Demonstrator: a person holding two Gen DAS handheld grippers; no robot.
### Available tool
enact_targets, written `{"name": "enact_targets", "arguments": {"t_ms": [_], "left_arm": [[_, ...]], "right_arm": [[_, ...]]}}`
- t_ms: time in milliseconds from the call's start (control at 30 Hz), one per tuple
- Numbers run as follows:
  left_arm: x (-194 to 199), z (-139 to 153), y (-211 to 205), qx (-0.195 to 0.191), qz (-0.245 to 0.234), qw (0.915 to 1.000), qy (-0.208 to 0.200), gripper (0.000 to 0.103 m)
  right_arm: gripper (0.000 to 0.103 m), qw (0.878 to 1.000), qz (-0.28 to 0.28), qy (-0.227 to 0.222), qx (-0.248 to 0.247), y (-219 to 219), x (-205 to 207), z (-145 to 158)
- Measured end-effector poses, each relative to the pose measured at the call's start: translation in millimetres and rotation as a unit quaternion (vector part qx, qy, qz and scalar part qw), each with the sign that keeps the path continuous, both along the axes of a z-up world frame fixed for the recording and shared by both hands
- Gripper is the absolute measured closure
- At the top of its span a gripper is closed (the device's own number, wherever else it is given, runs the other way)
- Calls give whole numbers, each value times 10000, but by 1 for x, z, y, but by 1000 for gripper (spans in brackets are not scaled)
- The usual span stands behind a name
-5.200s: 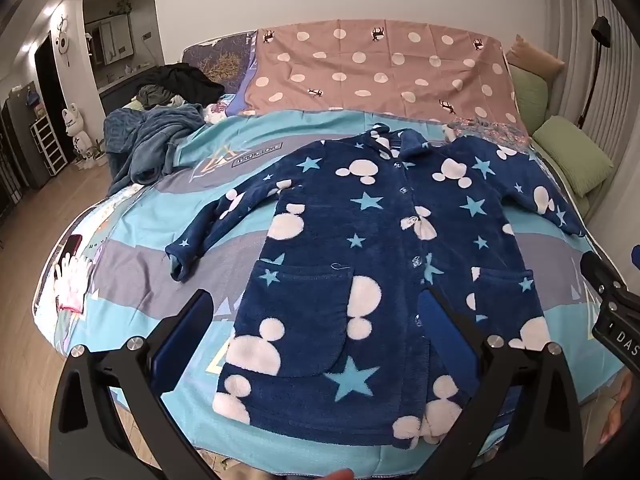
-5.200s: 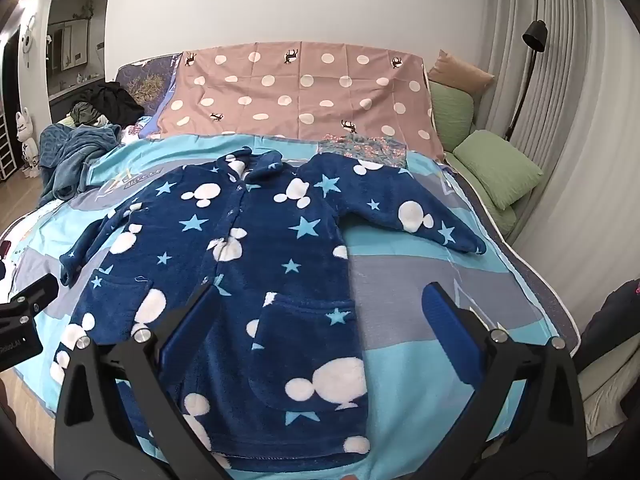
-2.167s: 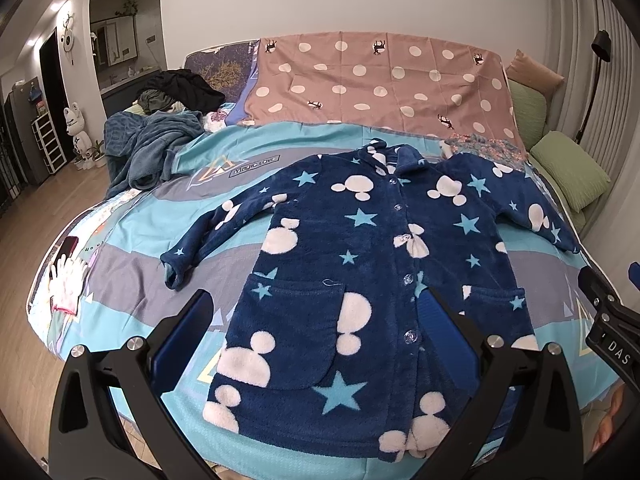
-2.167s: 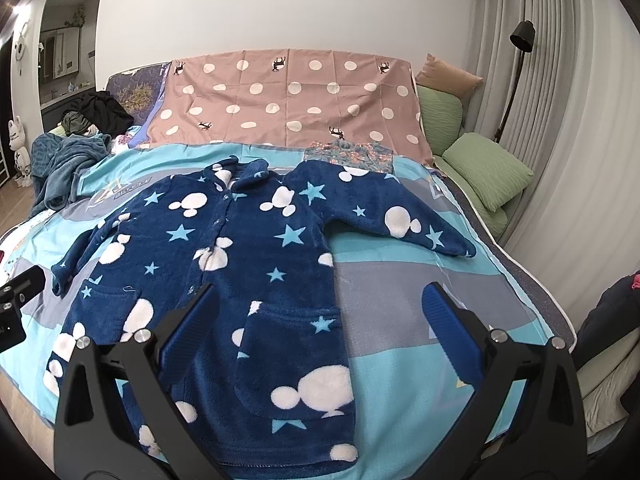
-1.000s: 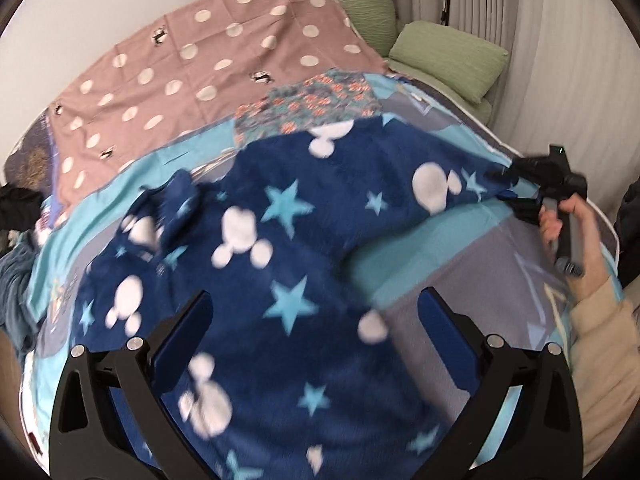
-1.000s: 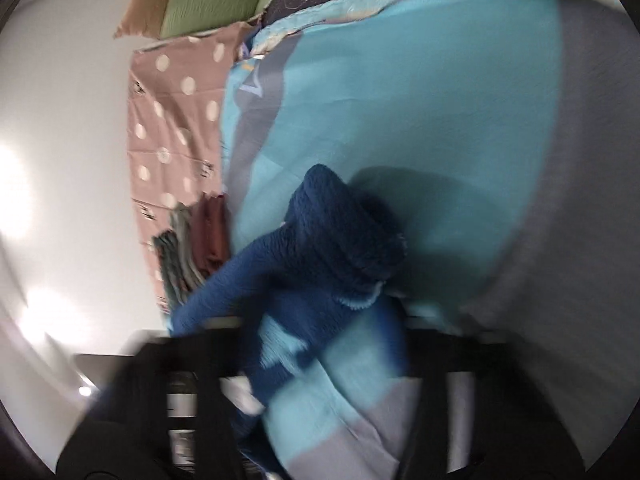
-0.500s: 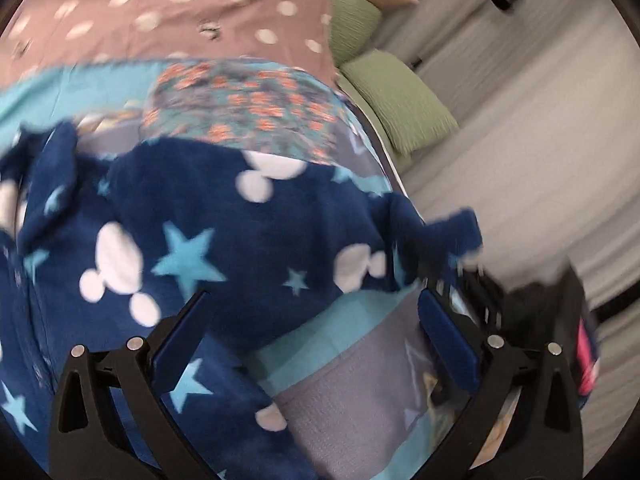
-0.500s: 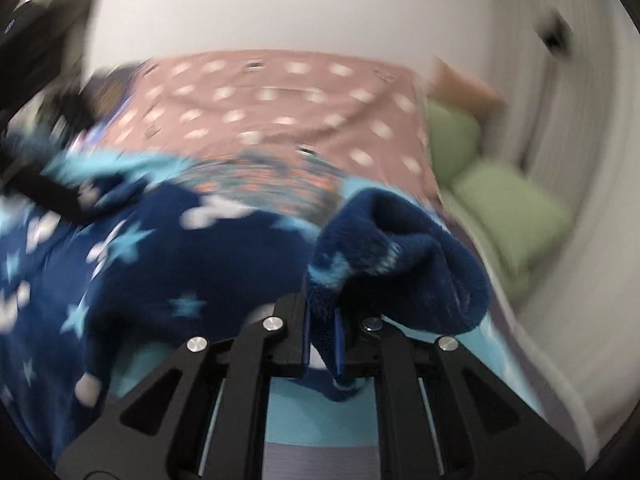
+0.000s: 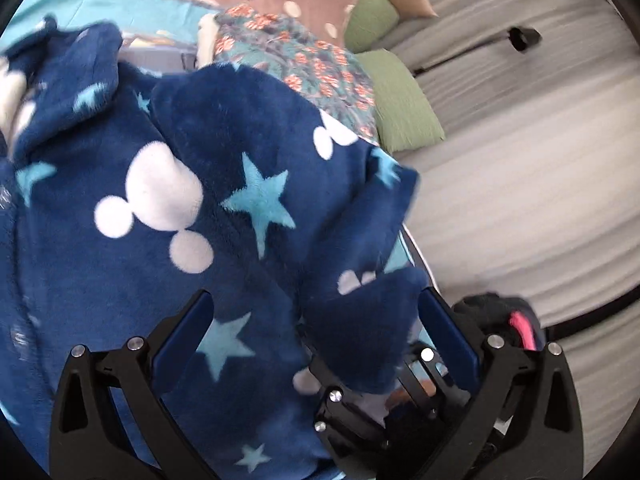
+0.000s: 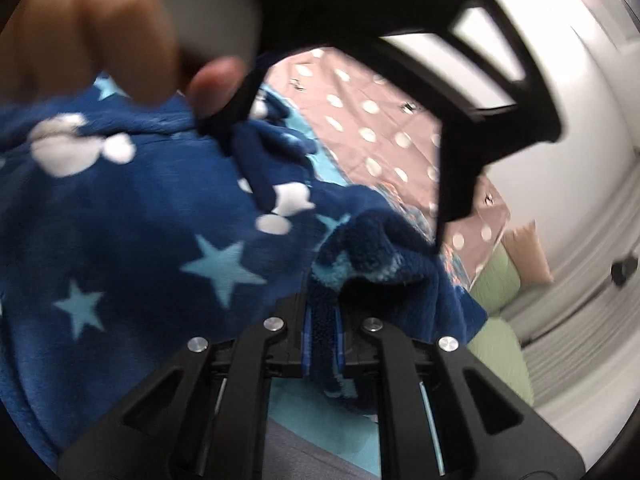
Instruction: Fold small clothes
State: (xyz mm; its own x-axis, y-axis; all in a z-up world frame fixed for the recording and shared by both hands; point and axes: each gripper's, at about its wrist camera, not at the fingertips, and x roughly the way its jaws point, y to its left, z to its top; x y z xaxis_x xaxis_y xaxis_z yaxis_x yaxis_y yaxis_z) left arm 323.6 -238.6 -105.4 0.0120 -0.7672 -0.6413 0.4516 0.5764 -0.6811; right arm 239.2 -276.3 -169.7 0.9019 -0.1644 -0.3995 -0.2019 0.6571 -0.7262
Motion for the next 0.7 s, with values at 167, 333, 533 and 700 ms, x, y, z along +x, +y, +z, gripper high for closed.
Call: {"name": "enact_targets", "arguments": {"t_ms": [167, 333, 533, 700], "left_arm": [[-6, 11, 24, 225, -10, 9979, -605, 1], [-5, -8, 46, 177, 5, 9994, -311, 1], [-17, -12, 69, 63, -82, 9992, -397, 1], [-25, 19, 72, -38, -457, 9932, -1071, 1]], "right_arm": [[94, 9950, 603, 220, -765, 29, -17, -18], [94, 9693, 1170, 502, -2103, 62, -29, -53], [94, 9419, 1592, 704, -2871, 76, -44, -56], [95, 9127, 1895, 496, -3585, 90, -50, -53]]}}
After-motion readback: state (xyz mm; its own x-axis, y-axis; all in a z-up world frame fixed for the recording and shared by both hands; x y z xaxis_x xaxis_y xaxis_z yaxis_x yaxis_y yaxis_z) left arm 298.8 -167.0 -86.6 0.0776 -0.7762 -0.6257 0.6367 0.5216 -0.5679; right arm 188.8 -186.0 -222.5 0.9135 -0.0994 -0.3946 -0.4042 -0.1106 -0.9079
